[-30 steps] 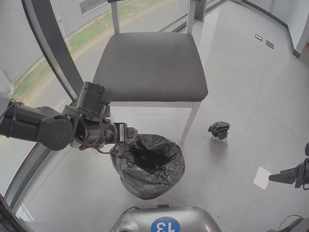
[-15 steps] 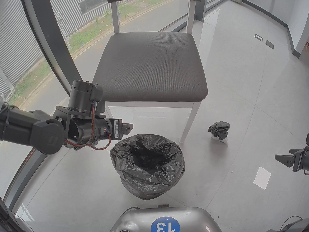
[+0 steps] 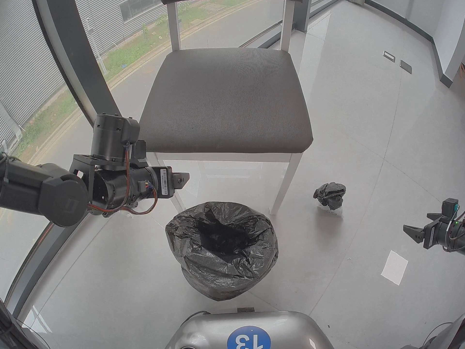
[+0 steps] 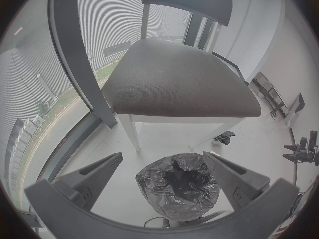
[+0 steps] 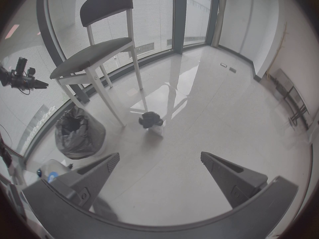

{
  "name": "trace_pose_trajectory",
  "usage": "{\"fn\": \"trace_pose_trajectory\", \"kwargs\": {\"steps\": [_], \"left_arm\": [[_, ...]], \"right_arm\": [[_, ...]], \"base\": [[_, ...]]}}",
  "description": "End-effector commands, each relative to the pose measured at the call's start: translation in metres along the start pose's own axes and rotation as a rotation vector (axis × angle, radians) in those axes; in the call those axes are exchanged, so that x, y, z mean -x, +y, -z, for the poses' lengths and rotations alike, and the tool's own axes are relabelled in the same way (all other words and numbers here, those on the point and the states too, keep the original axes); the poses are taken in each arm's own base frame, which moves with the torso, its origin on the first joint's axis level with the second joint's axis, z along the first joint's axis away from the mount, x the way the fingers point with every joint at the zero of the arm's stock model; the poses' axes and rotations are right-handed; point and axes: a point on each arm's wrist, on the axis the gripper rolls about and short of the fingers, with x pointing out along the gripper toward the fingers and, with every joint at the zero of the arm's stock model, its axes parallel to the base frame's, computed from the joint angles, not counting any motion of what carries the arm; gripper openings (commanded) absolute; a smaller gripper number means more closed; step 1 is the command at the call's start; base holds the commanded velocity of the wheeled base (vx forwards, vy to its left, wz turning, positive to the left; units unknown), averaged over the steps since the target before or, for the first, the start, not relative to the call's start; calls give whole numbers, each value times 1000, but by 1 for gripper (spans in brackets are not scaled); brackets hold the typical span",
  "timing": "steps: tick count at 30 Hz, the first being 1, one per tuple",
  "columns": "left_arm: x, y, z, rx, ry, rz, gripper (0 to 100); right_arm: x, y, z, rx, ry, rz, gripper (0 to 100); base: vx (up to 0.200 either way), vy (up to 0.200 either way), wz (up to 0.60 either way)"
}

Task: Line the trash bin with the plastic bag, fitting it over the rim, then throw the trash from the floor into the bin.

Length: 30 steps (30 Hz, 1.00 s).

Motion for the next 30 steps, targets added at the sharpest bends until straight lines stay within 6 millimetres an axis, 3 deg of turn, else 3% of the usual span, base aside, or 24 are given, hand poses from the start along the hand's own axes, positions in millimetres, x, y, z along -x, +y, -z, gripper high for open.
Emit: {"fn": "trace_pose_trajectory", "kwargs": {"steps": [1, 3, 5, 6, 9, 14, 30], "left_arm": [[-2, 22, -14, 39, -64, -55, 100], [-2, 29, -19, 45, -94, -69, 100], [-3, 30, -19, 46, -95, -72, 100], [-3, 37, -27, 53, -123, -91, 100], [-3, 41, -29, 59, -130, -104, 100], [-5, 43, -27, 61, -124, -113, 100], [-9, 47, -28, 62, -123, -123, 100]], "right_arm": [[-66, -19, 44, -16, 85, -2, 100], [-81, -25, 49, -3, 44, 5, 100], [-82, -25, 50, -3, 41, 6, 100], [-103, -26, 60, -2, 3, -1, 100], [-119, -18, 62, -34, -44, -29, 100], [-126, 0, 54, -44, -58, -91, 100], [-125, -3, 47, -38, -87, -82, 100]], "base": [[0, 0, 0], [0, 0, 0], [0, 0, 0], [0, 0, 0], [0, 0, 0], [0, 0, 0], [0, 0, 0]]}}
